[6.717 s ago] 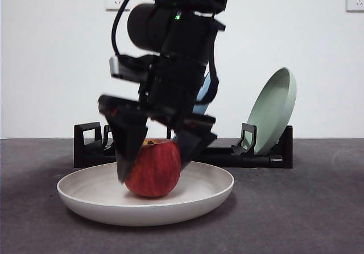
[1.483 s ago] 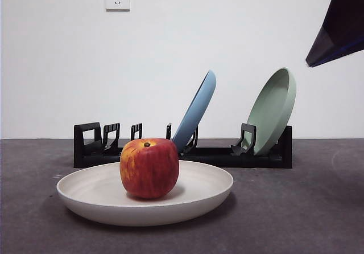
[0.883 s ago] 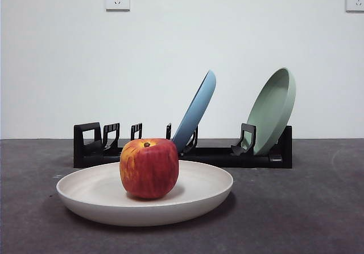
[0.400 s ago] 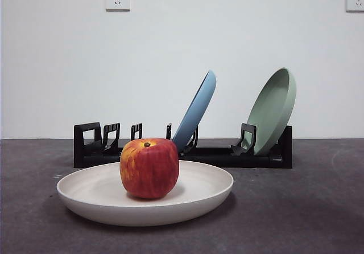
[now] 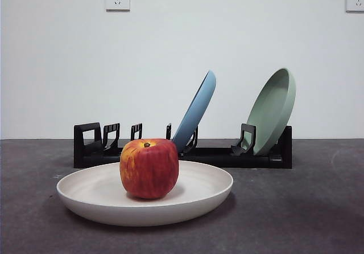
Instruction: Take the yellow plate from the plate rack,put the plate on the table,take the apple from the table,put the apple in the plate
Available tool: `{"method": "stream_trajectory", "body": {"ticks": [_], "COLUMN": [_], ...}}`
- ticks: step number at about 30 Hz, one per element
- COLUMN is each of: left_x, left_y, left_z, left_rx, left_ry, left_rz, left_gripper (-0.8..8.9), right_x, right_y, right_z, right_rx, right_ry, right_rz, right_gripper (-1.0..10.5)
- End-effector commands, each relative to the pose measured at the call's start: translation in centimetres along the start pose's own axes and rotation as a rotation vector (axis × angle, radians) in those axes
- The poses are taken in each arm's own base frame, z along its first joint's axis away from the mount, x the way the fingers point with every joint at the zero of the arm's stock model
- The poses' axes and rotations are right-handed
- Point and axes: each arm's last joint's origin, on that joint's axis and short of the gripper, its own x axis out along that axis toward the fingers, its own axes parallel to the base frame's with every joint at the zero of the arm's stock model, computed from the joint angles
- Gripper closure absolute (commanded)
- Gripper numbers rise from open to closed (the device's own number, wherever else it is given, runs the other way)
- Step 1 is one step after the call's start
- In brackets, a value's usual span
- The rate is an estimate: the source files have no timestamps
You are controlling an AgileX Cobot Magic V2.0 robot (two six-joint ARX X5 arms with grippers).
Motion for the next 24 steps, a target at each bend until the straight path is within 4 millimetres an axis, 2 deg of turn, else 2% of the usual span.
{"method": "stream_trajectory", "body": {"ticks": [1,24], "left_x": [0.12,0.12], "left_y": [-0.01,-0.01], "left_z": [-0.41,-0.41], "left_rx": [-0.006,-0.006], "left_ry": [0.010,0.009], "left_rz": [-0.004,-0.004], "left_gripper": [8.17,8.17], "right_x": [0.08,0.10], "right_y": [0.01,-0.02], "right_z": [-0.45,-0.45], "right_rx": [0.005,0.011], "right_ry": [0.021,0.023], "right_rz": [0.003,-0.007], "right_gripper": [9.5,9.5]}}
